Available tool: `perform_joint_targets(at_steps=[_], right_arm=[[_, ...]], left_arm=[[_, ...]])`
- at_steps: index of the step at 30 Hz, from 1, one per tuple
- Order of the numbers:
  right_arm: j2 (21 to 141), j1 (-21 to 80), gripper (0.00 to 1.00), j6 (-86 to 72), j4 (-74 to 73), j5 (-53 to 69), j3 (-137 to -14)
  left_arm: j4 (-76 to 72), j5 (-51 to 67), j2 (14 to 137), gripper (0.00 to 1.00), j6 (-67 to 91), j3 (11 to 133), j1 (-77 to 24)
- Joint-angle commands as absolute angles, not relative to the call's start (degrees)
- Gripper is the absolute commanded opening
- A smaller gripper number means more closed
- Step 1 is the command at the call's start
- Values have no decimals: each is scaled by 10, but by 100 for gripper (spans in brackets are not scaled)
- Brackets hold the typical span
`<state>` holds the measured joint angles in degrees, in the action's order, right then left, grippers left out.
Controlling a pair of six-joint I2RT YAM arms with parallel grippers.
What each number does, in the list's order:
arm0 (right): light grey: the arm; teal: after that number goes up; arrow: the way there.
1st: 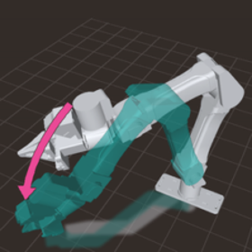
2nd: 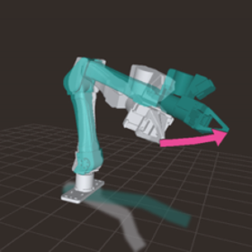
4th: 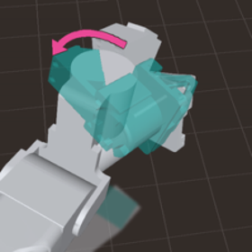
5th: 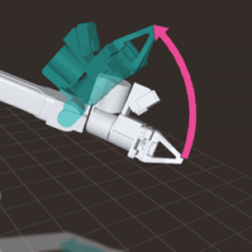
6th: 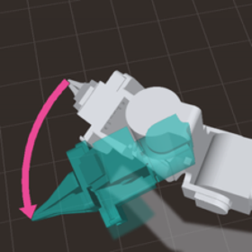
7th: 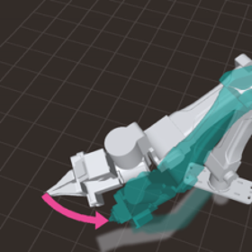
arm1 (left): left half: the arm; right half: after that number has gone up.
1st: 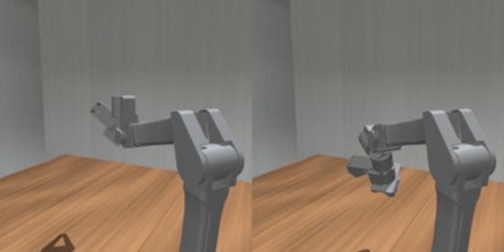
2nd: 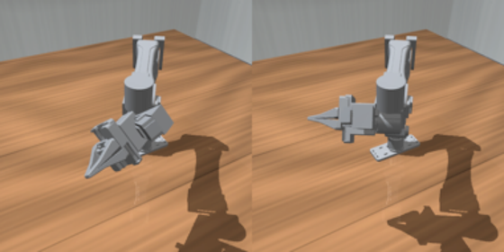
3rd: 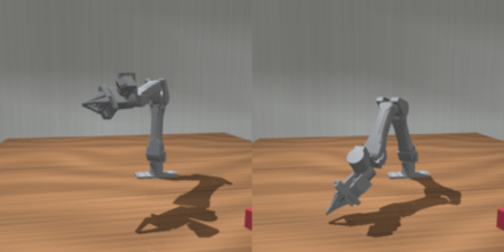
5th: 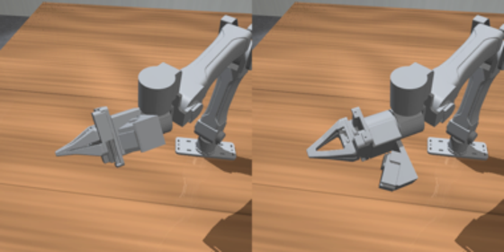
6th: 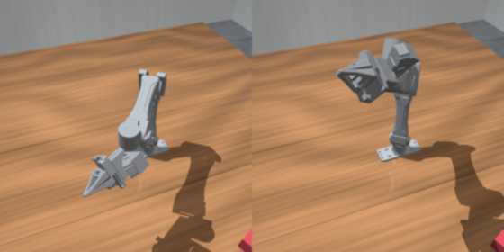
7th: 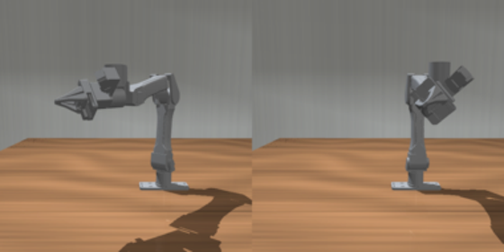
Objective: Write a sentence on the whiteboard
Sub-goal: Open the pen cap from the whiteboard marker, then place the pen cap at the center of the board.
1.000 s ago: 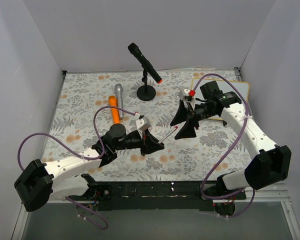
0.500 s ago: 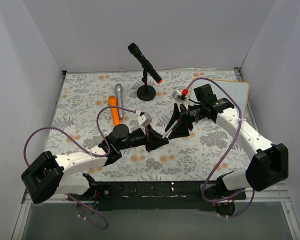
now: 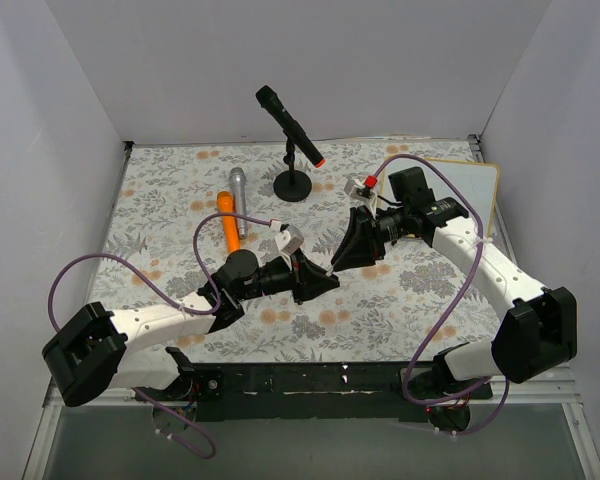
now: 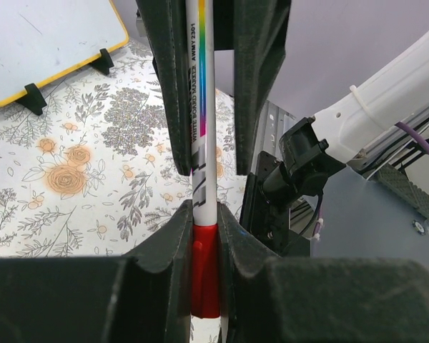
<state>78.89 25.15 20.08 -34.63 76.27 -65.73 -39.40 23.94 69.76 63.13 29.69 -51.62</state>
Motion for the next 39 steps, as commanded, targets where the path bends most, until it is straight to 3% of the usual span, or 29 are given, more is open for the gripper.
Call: perform_joint_targets(at_steps=[1,2,4,5,14,25,32,39], right_arm=[[769,253,28,188,-332,783,-650],[769,252,24,186,-330,785,-650],[769,253,5,184,-329,787,-650],[769,253,1,183,-328,788,-650],[766,240,1,243,-373,819,-679],[744,112,1,258,-384,879,-692],[686,60,1,254,-314,734,-602],[622,-60,1,194,-156,750,-462]], left_arm=[[-407,221,686,0,634,301,-517],[-407,221,686,0,634,302,-517],[-407,221,686,0,634,302,-517],[-407,221,686,0,634,301,-517],[-389,245,657,0,587,273,-517],[-300,199,576,0,518,214,-517],[-279,77,609,0,597,199,-515],[-272,87,724,0,700,222,-478]])
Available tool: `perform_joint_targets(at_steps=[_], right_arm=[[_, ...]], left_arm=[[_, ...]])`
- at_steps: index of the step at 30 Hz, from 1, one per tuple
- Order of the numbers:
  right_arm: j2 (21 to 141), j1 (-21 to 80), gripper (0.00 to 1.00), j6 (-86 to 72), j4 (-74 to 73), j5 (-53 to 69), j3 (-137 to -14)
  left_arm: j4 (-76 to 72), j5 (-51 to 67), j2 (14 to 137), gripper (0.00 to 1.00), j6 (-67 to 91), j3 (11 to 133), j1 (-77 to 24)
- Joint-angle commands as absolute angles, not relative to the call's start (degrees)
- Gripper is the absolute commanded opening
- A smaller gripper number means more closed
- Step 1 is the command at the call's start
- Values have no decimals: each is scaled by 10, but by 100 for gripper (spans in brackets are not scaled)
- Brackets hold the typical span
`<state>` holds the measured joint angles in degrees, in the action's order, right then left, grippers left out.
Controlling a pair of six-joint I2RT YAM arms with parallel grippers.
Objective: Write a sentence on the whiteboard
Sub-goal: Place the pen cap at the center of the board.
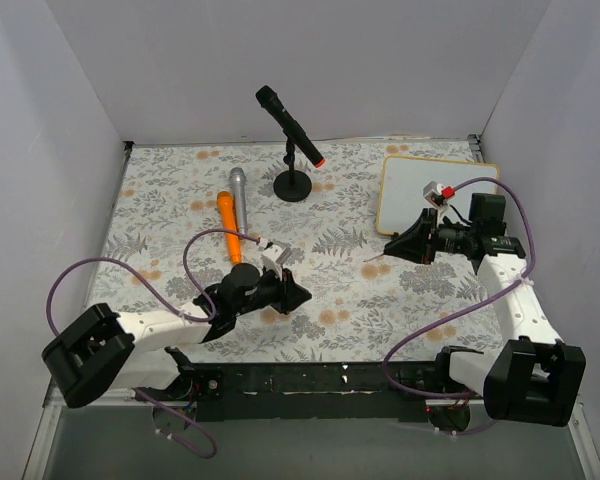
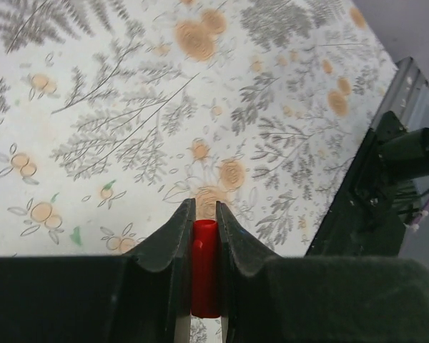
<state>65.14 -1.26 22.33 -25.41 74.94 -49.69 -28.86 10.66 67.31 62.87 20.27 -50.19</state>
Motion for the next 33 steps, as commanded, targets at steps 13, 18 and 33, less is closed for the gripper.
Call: perform_joint_targets(at_steps=[13,18,33], right_arm=[[604,-129,1,199,-105,773,-402],[598,-134,1,215,-123,772,-406],[597,-137,1,219,-128,769,-408]], left_arm=[[-176,5,861,18,730,322,-445],[-156,-52,879,34,741,334,-443],[-148,-8,753,98,660,353,-439]])
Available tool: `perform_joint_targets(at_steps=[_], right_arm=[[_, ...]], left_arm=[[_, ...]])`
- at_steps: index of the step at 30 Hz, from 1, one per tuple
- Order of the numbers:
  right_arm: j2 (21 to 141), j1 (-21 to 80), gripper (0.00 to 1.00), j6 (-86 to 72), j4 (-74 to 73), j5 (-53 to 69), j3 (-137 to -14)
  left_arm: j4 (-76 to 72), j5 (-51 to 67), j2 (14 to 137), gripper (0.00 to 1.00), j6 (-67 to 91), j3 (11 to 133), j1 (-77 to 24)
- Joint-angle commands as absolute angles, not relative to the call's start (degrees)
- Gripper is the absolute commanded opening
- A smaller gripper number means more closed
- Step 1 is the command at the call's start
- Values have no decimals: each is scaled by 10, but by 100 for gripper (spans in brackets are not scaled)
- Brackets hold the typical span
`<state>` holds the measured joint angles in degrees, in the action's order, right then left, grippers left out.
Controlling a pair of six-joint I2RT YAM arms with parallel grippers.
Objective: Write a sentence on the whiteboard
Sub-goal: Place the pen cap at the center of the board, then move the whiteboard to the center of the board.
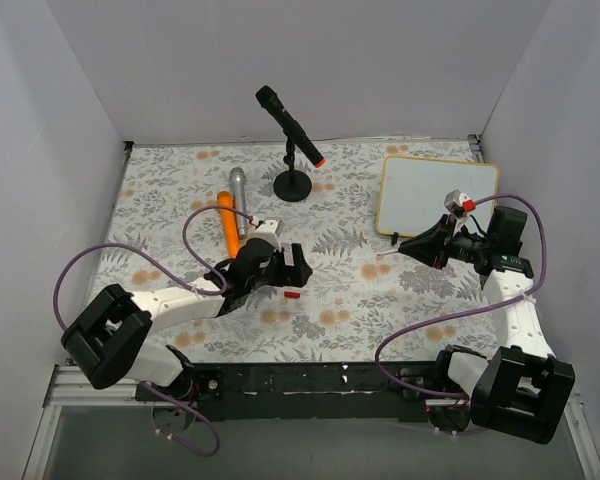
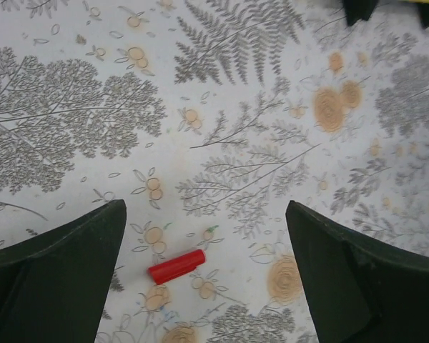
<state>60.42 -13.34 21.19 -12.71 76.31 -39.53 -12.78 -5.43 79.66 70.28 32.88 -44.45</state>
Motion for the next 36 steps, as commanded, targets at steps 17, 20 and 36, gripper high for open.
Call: perform_joint_targets(at_steps=[17,20,36], right_arm=[[597,-176,1,254,-162,736,-422],[601,-177,1,258,-167,737,-425],[620,-179,1,272,-185,756,-439]], left_arm=[[-360,363,1189,98,744,731,-358],[-397,379,1263,98,779,794,-355],[-494,408,1505,80,897,1030,-366]])
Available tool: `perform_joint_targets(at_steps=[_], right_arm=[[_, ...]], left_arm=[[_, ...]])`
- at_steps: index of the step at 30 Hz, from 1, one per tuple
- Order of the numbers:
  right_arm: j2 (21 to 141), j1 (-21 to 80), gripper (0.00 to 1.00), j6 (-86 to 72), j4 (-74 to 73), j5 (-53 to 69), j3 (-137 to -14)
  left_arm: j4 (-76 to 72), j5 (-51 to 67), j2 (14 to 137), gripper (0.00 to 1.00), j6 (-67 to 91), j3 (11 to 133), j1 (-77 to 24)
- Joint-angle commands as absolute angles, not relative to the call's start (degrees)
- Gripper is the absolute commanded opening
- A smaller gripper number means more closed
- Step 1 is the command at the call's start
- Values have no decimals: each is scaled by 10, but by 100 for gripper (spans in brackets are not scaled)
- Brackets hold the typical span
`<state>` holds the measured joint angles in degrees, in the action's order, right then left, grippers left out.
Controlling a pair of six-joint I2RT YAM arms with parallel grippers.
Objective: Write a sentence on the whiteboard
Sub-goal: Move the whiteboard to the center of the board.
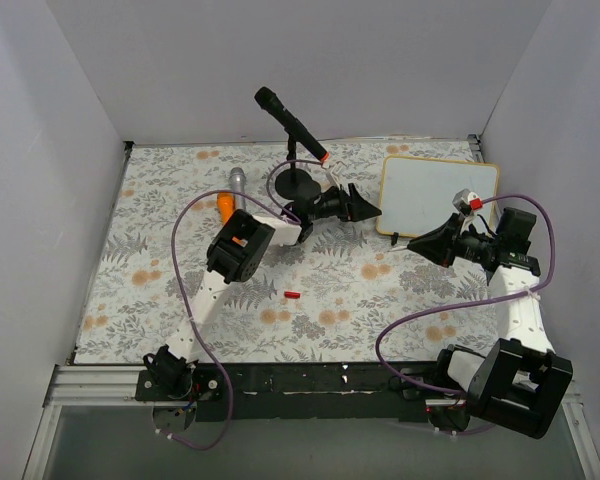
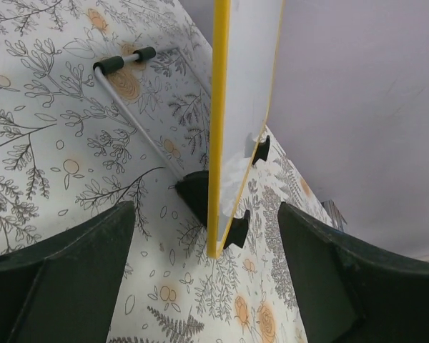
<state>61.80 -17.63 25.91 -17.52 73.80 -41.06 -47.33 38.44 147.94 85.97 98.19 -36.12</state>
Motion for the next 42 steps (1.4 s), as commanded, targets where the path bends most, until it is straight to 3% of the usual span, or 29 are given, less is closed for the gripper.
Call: perform_joint_targets(at_steps=[1,6,13,17,22,32,42], right_arm=[[621,-179,1,272,-186,756,-440],[626,-179,1,278,-192,757,-443],[625,-179,1,279,-193,755,-444],[626,-179,1,280,-193,754,-443],[625,-178,1,281,-194,755,-442],[625,-178,1,287,-200,760,-442],[624,-178,1,288,-203,770,-440]], left_arm=[[-500,409,1519,77,904,1041,-366],[-526,410,1535,72,918,1048,-374],[-533,430,1550,48,925,1070,-387],[-540,430,1543,23,928,1059,-387],[-564,425,1516,0,918,1000,-387],[-692,405,1392,0,882,748,-381],[-729,334,1252,0,827,519,-381]])
